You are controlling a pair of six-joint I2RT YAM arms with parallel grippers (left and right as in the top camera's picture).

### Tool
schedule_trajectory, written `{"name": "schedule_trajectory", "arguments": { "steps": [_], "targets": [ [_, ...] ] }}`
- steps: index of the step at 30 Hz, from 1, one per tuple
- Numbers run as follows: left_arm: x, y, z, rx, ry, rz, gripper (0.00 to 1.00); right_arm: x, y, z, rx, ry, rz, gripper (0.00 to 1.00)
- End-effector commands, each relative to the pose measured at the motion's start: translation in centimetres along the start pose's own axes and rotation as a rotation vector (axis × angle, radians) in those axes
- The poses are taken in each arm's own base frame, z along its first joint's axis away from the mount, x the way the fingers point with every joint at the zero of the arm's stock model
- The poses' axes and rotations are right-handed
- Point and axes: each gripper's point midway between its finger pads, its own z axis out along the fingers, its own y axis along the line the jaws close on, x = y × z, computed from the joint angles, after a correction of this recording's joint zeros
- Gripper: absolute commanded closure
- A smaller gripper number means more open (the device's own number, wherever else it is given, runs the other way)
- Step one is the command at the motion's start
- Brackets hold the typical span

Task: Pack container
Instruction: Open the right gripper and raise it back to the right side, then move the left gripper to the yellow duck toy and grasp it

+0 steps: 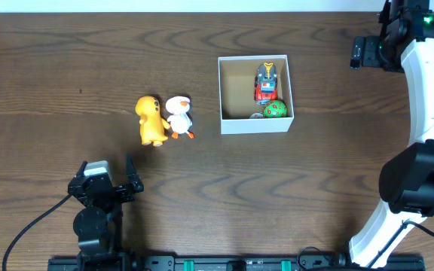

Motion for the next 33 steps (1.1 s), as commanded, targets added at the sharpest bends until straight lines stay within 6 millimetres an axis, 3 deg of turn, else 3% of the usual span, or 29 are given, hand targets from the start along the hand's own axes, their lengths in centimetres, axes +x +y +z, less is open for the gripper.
{"name": "schedule_trajectory", "arguments": {
  "steps": [1, 7, 10, 15, 22, 25, 28, 30, 33],
  "targets": [
    [1.5, 0.2, 0.1, -0.008, 0.048, 0.017, 0.02, -0.5, -0.7, -0.6, 0.018, -0.02, 0.026, 0.01],
    [1.2, 0.8, 0.1, -0.048, 0.034, -0.033, 0.02, -0.5, -0.7, -0.6, 0.018, -0.02, 0.026, 0.01],
    [-0.5, 0.8, 0.0, -0.044, -0.026, -0.138, 0.02, -0.5, -0.7, -0.6, 0.018, -0.02, 0.026, 0.01],
    [-5.1, 0.7, -1.3, -0.028, -0.116, -0.255, 0.02, -0.5, -0.7, -0.6, 0.018, -0.02, 0.026, 0.01],
    [-14.1, 0.3, -2.1, -0.018, -0.156, -0.307, 0.02, -0.5, -0.7, -0.6, 0.018, -0.02, 0.026, 0.01],
    [-17.5, 0.0, -0.4, -0.016, -0.121, -0.306, 0.02, -0.5, -0.7, -0.6, 0.018, -0.02, 0.026, 0.01],
    [-19.9, -0.8, 2.6, 0.002, -0.053, -0.301, 0.02, -0.5, -0.7, -0.6, 0.018, -0.02, 0.026, 0.01],
    [-20.3, -1.1, 5.0, 0.002, 0.019, -0.297, 0.02, -0.5, -0.7, -0.6, 0.018, -0.02, 0.026, 0.01],
    [-18.8, -1.6, 9.4, -0.022, 0.203, -0.286, 0.02, -0.5, -0.7, -0.6, 0.018, -0.02, 0.026, 0.01]
  ]
}}
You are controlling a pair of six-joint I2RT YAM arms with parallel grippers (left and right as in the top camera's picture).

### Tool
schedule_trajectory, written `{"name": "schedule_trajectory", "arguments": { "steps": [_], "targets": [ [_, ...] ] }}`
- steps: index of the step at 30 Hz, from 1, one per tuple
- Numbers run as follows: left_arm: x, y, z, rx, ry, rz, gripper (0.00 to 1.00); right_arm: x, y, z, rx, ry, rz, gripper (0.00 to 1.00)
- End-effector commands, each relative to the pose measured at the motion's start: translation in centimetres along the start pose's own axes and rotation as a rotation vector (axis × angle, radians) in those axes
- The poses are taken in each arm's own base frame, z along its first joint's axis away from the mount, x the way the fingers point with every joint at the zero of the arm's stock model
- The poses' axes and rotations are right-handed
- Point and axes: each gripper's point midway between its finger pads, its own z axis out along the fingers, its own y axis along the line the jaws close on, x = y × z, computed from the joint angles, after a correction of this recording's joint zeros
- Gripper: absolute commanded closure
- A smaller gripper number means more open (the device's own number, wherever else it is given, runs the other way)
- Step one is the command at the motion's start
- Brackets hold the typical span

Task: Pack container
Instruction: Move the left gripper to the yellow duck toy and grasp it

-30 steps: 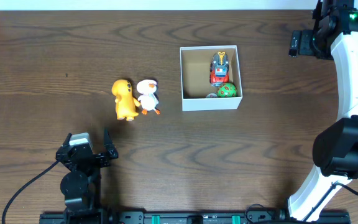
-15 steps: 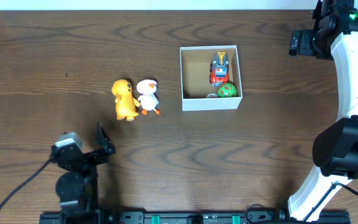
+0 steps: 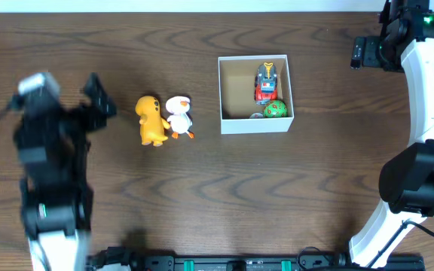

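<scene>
The white open box [image 3: 226,124] stands right of centre. Inside it lie a red and blue toy vehicle [image 3: 266,81] and a green ball [image 3: 275,110]. A yellow duck toy [image 3: 151,119] and a white duck toy [image 3: 178,116] stand side by side left of the box. My left gripper [image 3: 101,95], motion-blurred, hovers left of the yellow duck with its fingers apart and nothing between them. My right gripper [image 3: 362,53] hangs at the far right, well away from the box; its fingers cannot be made out.
The dark wooden table [image 3: 292,188] carries everything. The white right arm [image 3: 428,105] arcs along the right edge from its base at the lower right. The left arm's body [image 3: 51,181] covers the lower left.
My left arm has risen from its folded spot at the near edge and now reaches out left of the yellow duck. The toys, the box and the right arm have not moved.
</scene>
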Motion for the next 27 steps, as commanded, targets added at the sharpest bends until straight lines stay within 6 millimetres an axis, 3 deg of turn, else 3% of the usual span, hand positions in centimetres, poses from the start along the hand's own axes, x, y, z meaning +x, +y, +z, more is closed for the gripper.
{"name": "schedule_trajectory", "arguments": {
  "steps": [1, 6, 9, 14, 20, 23, 27],
  "targets": [
    [1.4, -0.7, 4.8, -0.025, 0.171, 0.005, 0.02, -0.5, -0.5, -0.6, 0.009, -0.021, 0.026, 0.01],
    [5.1, -1.7, 11.0, -0.048, 0.351, 0.034, 0.02, -0.5, -0.5, -0.6, 0.009, -0.021, 0.026, 0.01],
    [7.8, -1.1, 13.0, -0.072, 0.422, 0.039, 0.02, -0.5, -0.5, -0.6, 0.009, -0.021, 0.026, 0.01],
    [11.4, 0.1, 13.8, -0.114, 0.537, 0.048, 0.02, -0.5, -0.5, -0.6, 0.009, -0.02, 0.026, 0.01],
    [13.5, 0.6, 13.8, -0.132, 0.601, 0.057, 0.0, -0.5, -0.5, -0.6, 0.009, -0.021, 0.026, 0.01],
    [15.0, 0.5, 13.9, -0.136, 0.643, 0.067, 0.1, -0.5, -0.5, -0.6, 0.009, -0.021, 0.026, 0.01],
    [17.6, -0.3, 14.2, -0.13, 0.712, 0.096, 0.11, -0.5, -0.5, -0.6, 0.009, -0.021, 0.026, 0.01]
  ]
}}
